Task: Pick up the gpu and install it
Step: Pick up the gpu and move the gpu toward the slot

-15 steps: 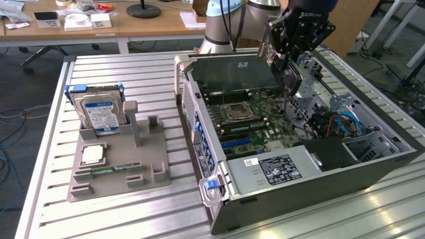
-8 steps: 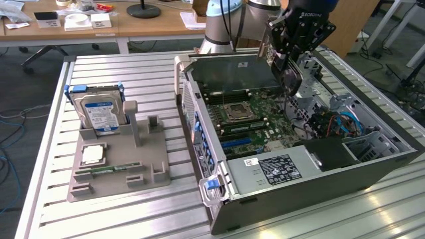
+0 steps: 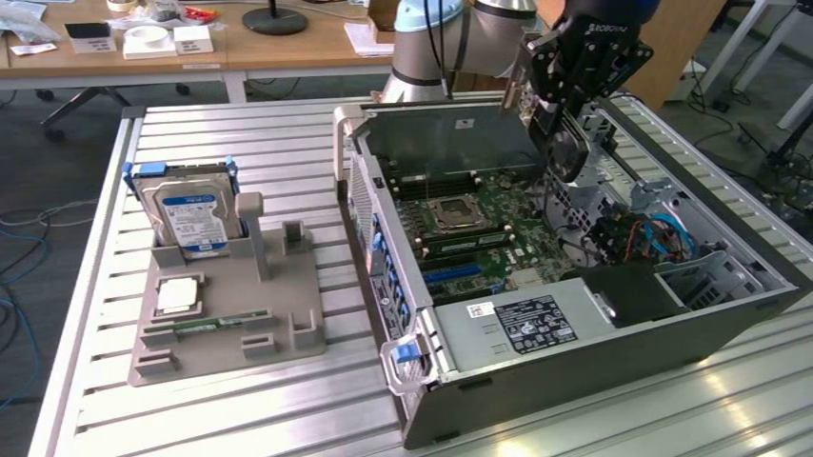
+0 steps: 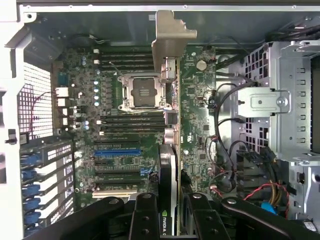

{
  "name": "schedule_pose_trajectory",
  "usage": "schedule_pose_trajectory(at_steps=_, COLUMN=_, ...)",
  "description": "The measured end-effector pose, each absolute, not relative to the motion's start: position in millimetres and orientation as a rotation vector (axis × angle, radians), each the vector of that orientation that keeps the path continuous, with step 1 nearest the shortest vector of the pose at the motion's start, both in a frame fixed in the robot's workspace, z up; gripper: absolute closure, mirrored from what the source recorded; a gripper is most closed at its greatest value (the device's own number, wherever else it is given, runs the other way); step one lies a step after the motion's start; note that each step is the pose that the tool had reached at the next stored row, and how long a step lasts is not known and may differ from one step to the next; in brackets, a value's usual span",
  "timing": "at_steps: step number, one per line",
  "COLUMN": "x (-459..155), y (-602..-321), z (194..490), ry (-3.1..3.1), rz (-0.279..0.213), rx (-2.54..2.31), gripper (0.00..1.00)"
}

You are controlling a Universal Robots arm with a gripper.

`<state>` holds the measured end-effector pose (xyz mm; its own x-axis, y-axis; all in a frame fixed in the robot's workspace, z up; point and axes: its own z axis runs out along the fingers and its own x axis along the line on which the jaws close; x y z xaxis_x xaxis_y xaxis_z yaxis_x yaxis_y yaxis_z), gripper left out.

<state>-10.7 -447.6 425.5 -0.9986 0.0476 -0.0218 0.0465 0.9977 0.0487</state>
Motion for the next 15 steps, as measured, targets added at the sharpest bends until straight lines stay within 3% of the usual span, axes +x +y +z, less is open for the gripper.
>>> schedule_pose_trajectory(at_steps=15, x=15.2, y=-447.6, z=425.4, ry=3.117, rz=0.075, rx=0.074, gripper=0.73)
